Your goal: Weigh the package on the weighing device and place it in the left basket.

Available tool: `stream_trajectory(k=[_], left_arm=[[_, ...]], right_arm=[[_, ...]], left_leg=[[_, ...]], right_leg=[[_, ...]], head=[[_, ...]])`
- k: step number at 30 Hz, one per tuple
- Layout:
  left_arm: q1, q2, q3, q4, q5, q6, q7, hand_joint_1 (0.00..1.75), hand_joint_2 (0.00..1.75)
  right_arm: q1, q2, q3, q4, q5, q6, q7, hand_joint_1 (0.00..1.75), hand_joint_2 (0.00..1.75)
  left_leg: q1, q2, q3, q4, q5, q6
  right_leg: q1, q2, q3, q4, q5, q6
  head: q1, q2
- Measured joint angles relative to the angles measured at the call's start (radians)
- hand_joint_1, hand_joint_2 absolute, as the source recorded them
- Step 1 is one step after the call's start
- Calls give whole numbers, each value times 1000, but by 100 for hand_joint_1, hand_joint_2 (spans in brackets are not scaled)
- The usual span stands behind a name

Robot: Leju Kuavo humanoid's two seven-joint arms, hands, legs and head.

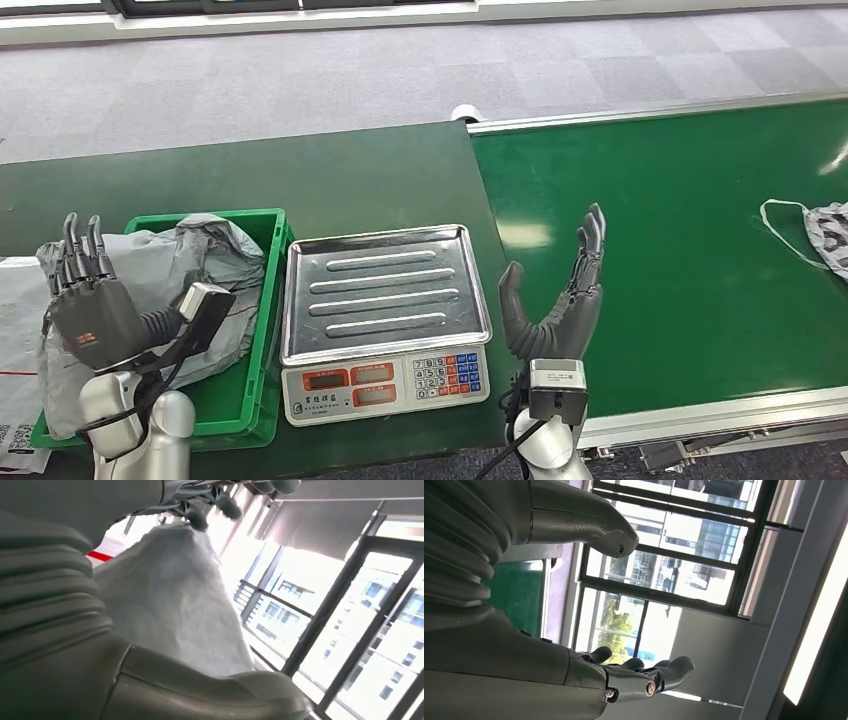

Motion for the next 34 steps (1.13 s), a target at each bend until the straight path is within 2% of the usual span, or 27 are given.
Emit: stream_trajectory(k=[3,6,8,12,17,20,22,24,26,28,31,34], left_arm=[[17,9,-23,-7,0,0,-68,0,0],[41,12,-38,-45,0,1,-207,0,0],[63,19,-64,-90,-6,1,-287,0,0],[104,53,-138,-226,-28,-5,-379,0,0],[144,121,-281,-524,-71,-25,-402,0,0],[166,128,-318,-661,-77,-96,-402,0,0],[176,123,-322,-711,-77,-191,-402,0,0],[185,105,-320,-736,-77,-318,-402,0,87],[193,87,-318,-748,-78,-394,-403,0,175],[197,72,-316,-750,-78,-448,-405,0,175],[199,47,-312,-699,-83,-584,-406,0,175],[199,34,-312,-653,-110,-645,-404,0,175]], right_arm=[[0,0,-1,0,-3,2,-1,0,175],[0,0,-2,0,-8,4,-2,0,175],[0,0,-3,0,-11,6,-3,0,175],[-1,0,-5,2,-17,8,-7,0,175],[-2,0,-14,7,-26,10,-12,0,175],[-1,0,-21,7,-26,12,-12,0,175],[0,0,-25,7,-21,13,-7,0,175],[1,0,-31,7,-15,13,3,0,175],[2,0,-38,7,-11,13,9,0,175],[5,0,-47,7,-2,12,21,0,175],[17,0,-67,7,21,17,55,0,175],[27,0,-81,7,20,37,66,0,175]], left_leg=[[0,0,0,0,0,0],[0,-1,-1,0,0,0],[0,-1,-1,0,0,0],[0,-3,-2,0,0,0],[1,-9,-1,0,0,0],[1,-10,-1,0,0,0],[0,-11,-1,0,0,0],[0,-11,-1,0,0,1],[0,-11,-1,0,0,1],[0,-11,0,0,0,1],[0,-12,2,0,0,1],[0,-12,2,0,0,1]], right_leg=[[0,0,0,0,0,0],[0,-1,0,0,0,0],[0,-2,0,0,-1,0],[0,-4,0,0,-1,0],[1,-8,3,0,-2,0],[1,-9,4,0,-3,0],[0,-10,4,0,-3,1],[0,-10,4,0,-3,1],[0,-10,5,0,-3,1],[0,-10,5,0,-3,1],[0,-12,8,0,-3,1],[0,-12,8,0,-3,1]], head=[[0,0],[0,0],[0,0],[0,0],[0,0],[0,0],[0,0],[0,0],[0,0],[0,0],[0,0],[0,0]])
